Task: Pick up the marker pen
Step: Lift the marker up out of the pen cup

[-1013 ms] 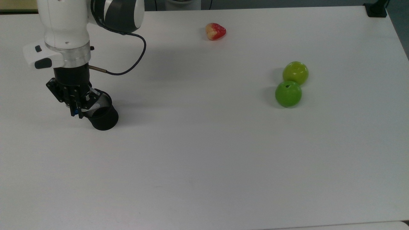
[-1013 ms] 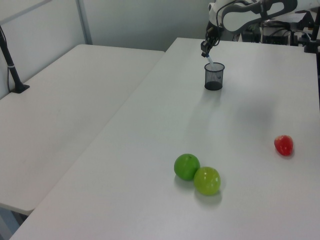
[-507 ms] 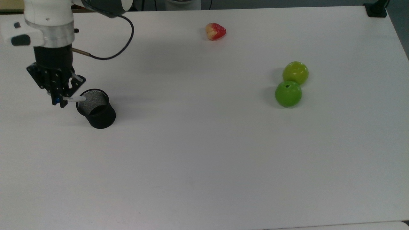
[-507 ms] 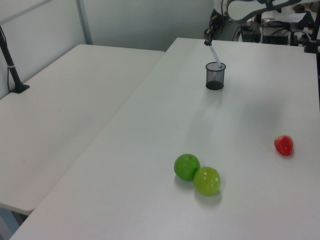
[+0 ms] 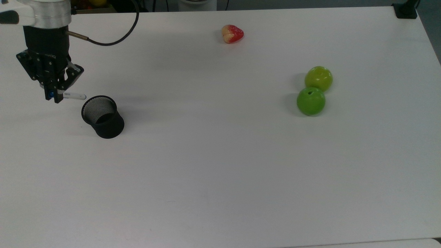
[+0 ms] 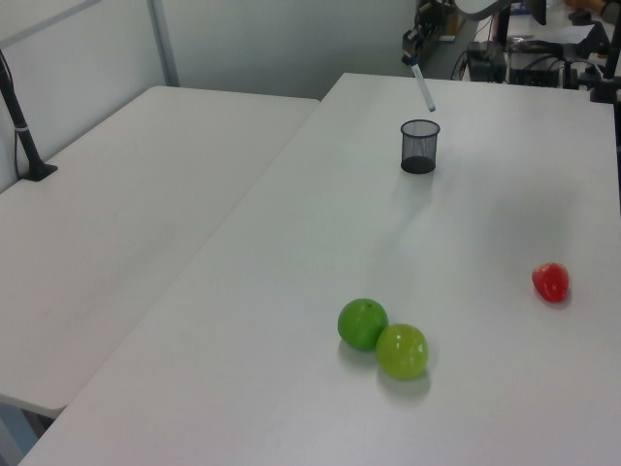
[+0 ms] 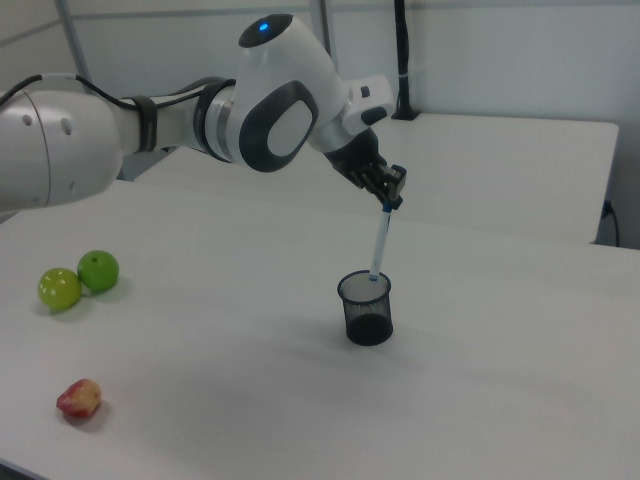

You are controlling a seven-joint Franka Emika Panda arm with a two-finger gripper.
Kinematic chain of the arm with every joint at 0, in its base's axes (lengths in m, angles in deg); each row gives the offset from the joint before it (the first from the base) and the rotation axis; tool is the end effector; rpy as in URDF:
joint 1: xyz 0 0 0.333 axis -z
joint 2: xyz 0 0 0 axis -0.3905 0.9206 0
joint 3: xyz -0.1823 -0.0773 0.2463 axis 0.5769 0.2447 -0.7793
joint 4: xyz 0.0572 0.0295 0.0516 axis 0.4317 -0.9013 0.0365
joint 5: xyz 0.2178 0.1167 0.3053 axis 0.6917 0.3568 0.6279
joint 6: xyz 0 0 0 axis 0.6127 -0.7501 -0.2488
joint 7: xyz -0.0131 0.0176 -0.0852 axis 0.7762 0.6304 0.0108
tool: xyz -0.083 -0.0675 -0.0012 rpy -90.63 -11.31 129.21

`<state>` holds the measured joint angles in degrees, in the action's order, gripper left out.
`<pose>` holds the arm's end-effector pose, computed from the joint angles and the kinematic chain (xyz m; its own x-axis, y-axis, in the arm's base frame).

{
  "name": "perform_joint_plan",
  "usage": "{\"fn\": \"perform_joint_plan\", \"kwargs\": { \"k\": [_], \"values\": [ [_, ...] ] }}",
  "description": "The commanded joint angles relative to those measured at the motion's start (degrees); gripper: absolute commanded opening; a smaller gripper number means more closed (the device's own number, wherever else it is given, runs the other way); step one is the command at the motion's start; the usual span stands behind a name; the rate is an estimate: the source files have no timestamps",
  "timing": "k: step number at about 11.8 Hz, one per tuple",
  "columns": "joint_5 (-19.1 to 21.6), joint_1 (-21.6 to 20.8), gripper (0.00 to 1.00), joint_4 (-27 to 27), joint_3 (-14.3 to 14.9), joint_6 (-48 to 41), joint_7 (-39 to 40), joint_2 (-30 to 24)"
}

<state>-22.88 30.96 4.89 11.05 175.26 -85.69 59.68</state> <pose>0.6880 -0.1774 0.5262 0.8535 -0.1652 0.4942 -0.2361 -0.9681 0.0842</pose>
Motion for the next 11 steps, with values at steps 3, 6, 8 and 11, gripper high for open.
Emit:
{"fn": "perform_joint_plan", "kwargs": {
  "k": [3, 6, 8, 11],
  "values": [
    [0.5, -1.7, 0.00, -1.4, -0.8, -8.4, -1.2, -4.5],
    [1.7, -4.1, 0.00, -1.4, -1.3, -15.1, -1.0, -6.8],
    [2.1, -7.7, 0.00, -1.4, -1.2, -18.8, -1.0, -7.1],
    [2.1, -12.8, 0.00, -1.5, -1.2, -23.0, -1.2, -6.9]
  ]
}}
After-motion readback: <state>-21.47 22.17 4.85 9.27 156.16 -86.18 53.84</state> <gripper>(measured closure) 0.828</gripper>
